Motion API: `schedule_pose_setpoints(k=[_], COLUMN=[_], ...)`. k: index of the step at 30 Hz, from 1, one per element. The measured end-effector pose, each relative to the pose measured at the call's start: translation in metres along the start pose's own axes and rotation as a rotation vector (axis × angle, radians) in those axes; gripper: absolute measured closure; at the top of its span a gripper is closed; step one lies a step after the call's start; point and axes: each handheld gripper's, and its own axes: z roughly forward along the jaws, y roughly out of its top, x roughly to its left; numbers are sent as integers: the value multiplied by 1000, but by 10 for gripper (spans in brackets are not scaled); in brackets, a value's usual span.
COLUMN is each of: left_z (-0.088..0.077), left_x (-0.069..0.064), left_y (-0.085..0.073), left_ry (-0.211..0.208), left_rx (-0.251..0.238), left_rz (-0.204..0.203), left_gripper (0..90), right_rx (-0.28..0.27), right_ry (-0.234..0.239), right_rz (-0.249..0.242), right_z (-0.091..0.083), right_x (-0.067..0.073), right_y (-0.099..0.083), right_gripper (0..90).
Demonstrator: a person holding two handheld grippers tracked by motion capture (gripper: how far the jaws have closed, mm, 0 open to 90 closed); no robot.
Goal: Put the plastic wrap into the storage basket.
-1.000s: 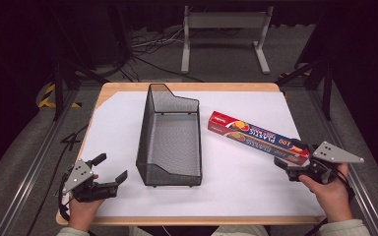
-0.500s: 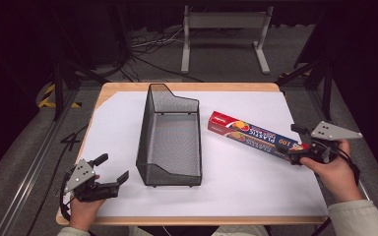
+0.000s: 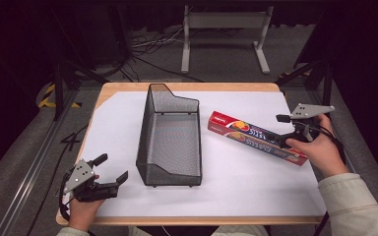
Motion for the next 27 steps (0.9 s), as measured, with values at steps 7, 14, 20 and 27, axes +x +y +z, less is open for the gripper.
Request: schedule_pose_setpoints(k=[7, 14, 20, 27], left_z=[-1, -2, -3, -2], left_x=[1, 1, 2, 2], left_y=[0, 0, 0, 0], left_ry=[3, 7, 7, 8], left_rx=[-6, -7, -7, -7], left_rz=[2, 0, 0, 2], left_gripper=[77, 76, 77, 77], right_rx=[44, 66, 122, 162], right_ry=[18, 39, 56, 79], right_rz=[31, 10, -19, 1], right_z=[16, 34, 49, 67], right_x=[-12, -26, -26, -26], right_y=[10, 21, 20, 5], right_gripper=[158, 109, 109, 117])
